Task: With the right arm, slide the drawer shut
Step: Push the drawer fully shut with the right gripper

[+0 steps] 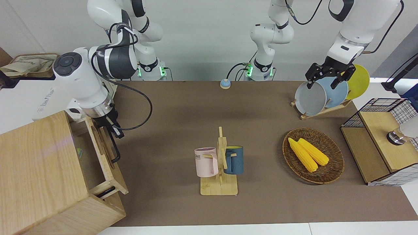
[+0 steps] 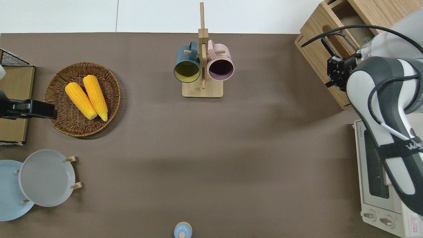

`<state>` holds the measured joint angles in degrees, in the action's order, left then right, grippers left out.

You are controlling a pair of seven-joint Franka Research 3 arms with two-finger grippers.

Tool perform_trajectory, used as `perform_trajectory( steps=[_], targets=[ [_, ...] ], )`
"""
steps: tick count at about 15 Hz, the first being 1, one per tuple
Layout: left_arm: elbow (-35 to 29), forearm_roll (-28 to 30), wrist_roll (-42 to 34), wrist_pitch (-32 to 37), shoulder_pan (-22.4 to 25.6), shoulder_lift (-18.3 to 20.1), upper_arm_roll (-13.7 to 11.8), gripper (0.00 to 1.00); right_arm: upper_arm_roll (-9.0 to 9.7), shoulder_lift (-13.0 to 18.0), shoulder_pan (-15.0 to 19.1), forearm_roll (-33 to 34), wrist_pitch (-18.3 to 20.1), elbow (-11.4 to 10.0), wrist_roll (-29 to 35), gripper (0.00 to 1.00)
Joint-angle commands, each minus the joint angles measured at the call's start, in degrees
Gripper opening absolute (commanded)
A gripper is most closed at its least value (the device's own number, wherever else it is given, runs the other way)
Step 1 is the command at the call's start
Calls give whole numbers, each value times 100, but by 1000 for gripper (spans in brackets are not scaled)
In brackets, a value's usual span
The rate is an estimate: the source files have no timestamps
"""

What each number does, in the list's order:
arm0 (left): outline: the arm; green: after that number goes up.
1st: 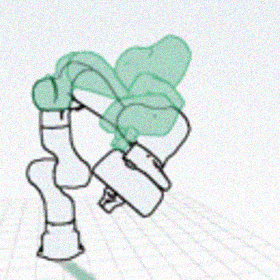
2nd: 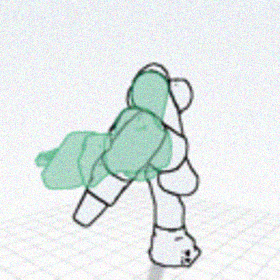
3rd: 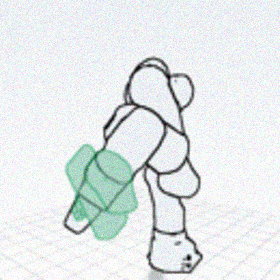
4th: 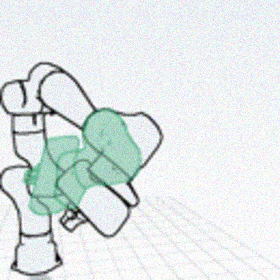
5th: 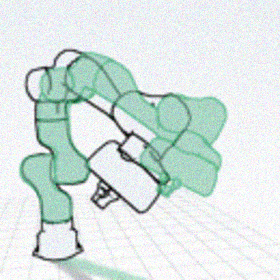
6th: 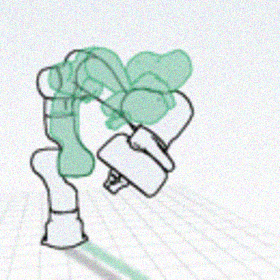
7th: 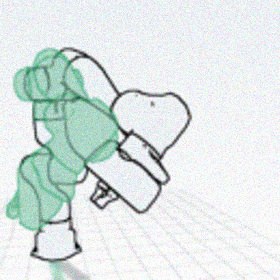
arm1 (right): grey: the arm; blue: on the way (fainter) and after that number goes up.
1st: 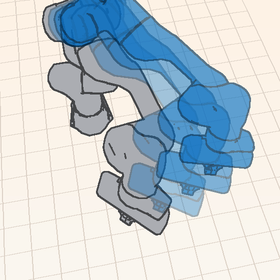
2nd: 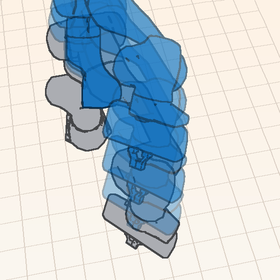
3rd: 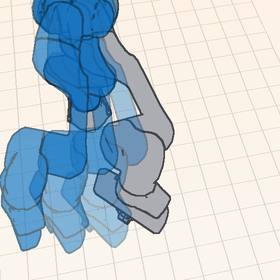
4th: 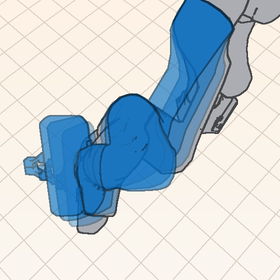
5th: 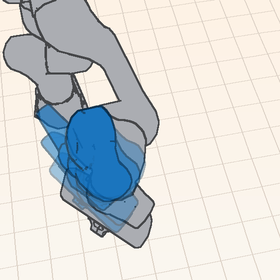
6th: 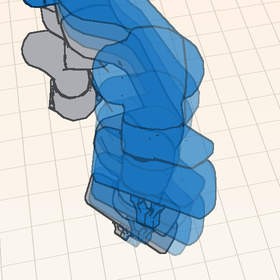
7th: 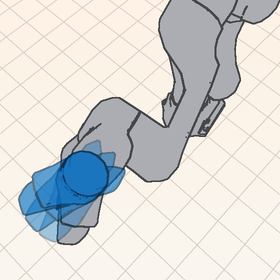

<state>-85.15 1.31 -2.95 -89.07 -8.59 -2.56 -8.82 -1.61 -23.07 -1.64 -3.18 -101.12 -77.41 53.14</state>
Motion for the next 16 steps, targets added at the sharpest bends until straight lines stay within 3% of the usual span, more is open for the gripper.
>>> perform_trajectory(
  steps=[1,6,10,16],
  targets=[
    [112,-78,-39,-5,-99,-69,-94,995,29,-22,400,-357,145,112,-436,0],
    [112,-78,-39,-5,-99,-69,-94,995,82,-31,831,-684,154,164,-866,0],
    [112,-87,-39,-5,-99,-69,-94,995,65,-57,919,-596,259,191,-1296,0],
    [112,-78,-39,-5,-99,-69,-94,995,73,-66,928,-605,259,191,-1315,0]
  ],
)
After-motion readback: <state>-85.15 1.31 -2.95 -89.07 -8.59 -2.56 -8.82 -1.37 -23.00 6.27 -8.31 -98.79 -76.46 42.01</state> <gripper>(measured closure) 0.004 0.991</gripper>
